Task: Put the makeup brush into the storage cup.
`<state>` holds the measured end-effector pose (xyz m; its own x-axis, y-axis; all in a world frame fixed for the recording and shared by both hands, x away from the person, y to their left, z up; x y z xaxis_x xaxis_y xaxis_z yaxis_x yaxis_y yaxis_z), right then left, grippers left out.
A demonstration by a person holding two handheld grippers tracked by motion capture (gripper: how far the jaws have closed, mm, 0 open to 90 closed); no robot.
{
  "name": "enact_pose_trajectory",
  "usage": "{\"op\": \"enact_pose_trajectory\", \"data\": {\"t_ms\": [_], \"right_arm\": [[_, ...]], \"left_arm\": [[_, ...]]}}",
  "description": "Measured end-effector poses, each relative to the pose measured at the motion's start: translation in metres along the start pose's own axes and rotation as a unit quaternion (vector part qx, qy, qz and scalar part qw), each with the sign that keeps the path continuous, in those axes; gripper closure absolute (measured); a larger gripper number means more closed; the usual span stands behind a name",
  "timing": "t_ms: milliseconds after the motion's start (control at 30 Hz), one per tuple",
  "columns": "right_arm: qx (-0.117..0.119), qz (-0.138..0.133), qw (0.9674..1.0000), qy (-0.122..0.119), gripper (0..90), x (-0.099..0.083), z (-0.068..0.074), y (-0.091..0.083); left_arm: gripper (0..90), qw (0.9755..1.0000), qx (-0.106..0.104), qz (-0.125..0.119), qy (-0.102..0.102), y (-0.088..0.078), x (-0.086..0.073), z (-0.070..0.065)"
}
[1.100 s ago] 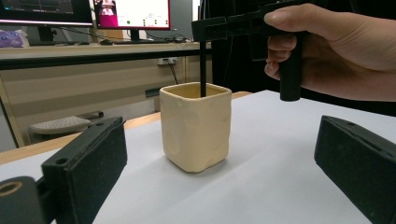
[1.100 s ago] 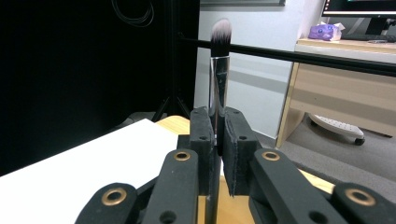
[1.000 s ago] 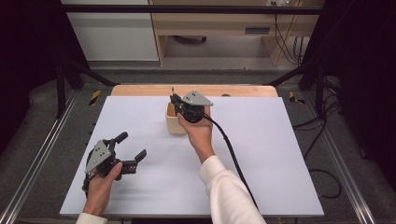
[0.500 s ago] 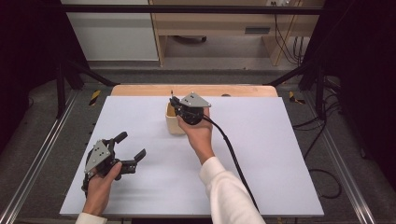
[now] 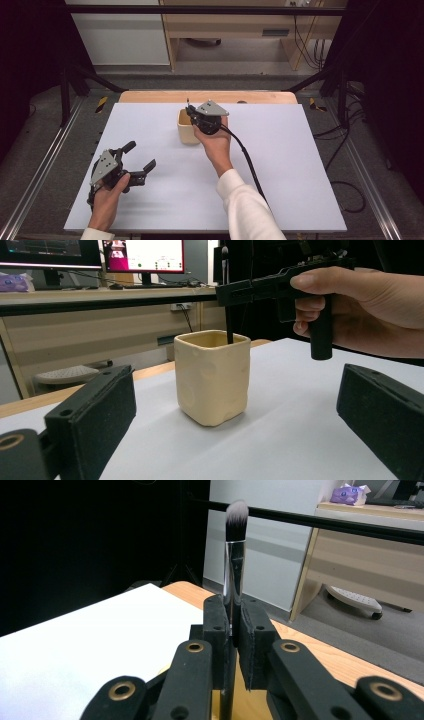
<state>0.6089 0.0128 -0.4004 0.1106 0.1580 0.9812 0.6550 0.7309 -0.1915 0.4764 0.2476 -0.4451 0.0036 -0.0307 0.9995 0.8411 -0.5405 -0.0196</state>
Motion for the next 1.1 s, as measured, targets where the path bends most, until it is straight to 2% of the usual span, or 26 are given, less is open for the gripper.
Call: {"op": "enact_pose_trajectory", "data": {"t_ms": [33, 100, 267, 567, 1000, 1100], "right_arm": [[0.001, 0.002, 1.0, 0.001, 82.9, 0.0, 0.0, -0.001], [-0.007, 0.003, 1.0, 0.0, 76.1, 0.0, 0.0, -0.004], [-0.007, -0.004, 1.0, 0.004, 61.8, 0.005, 0.002, -0.019], [-0.011, -0.017, 0.9998, 0.004, 56.6, 0.017, -0.002, -0.042], [-0.016, -0.013, 0.9998, 0.0, 47.1, 0.02, -0.004, -0.048], [-0.017, -0.014, 0.9997, 0.006, 44.3, 0.021, -0.004, -0.049]], "left_arm": [[2.2, 1.0, 0.0, 0.0, 0.0, 0.0, 0.0, 0.0], [2.2, 1.0, 0.0, -0.001, 0.0, -0.001, 0.0, 0.0], [2.2, 1.0, 0.003, -0.001, -0.001, -0.001, 0.001, 0.001], [2.2, 1.0, 0.003, 0.003, 0.001, -0.001, 0.0, 0.001], [2.2, 1.0, 0.007, 0.002, -0.001, -0.002, -0.001, 0.005], [2.2, 1.0, 0.009, 0.003, 0.0, -0.002, -0.002, 0.005]]}}
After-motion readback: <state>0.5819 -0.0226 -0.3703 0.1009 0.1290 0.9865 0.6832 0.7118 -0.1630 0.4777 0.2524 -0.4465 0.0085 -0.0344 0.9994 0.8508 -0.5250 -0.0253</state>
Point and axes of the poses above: each handheld gripper's, and its own axes: y roughly forward along the jaws, x roughly out of its top, z roughly to its left, the point moved 4 cm from there along y, roughly forward along the jaws, and after that the axes turned 9 degrees about x, right-handed, at the moved point
